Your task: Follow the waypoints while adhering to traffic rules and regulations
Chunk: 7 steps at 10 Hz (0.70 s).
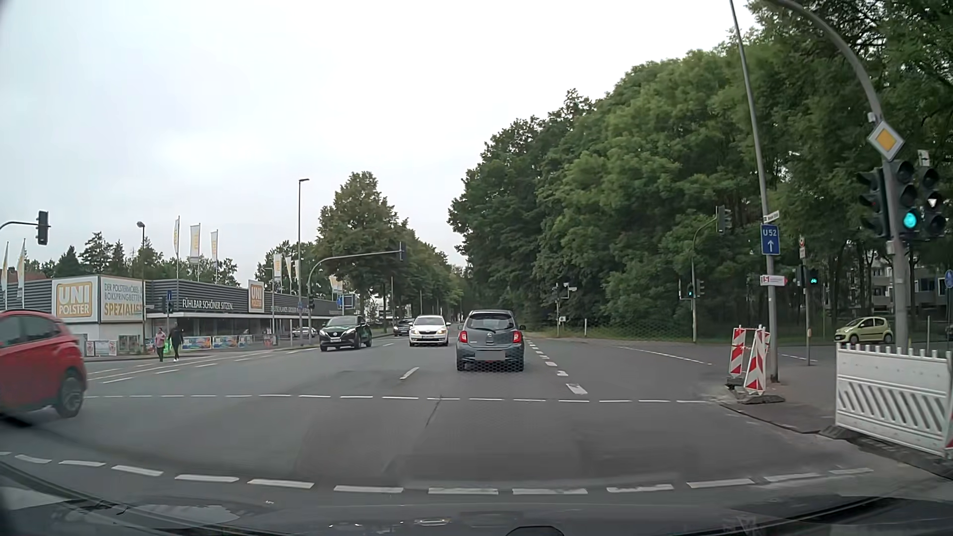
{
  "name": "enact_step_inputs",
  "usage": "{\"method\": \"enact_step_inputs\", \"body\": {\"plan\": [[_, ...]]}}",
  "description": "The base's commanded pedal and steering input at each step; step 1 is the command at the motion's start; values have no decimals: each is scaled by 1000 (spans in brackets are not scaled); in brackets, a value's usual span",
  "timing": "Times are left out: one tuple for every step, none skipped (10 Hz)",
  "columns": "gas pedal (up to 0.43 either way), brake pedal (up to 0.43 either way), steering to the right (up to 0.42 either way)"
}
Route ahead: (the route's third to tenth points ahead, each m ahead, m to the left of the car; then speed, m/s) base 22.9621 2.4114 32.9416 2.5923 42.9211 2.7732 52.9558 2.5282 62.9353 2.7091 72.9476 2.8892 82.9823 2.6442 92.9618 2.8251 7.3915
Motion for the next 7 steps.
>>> {"method": "enact_step_inputs", "body": {"plan": [[209,0,11],[209,0,10],[209,0,9],[209,0,9],[220,0,9],[228,0,9],[228,0,9]]}}
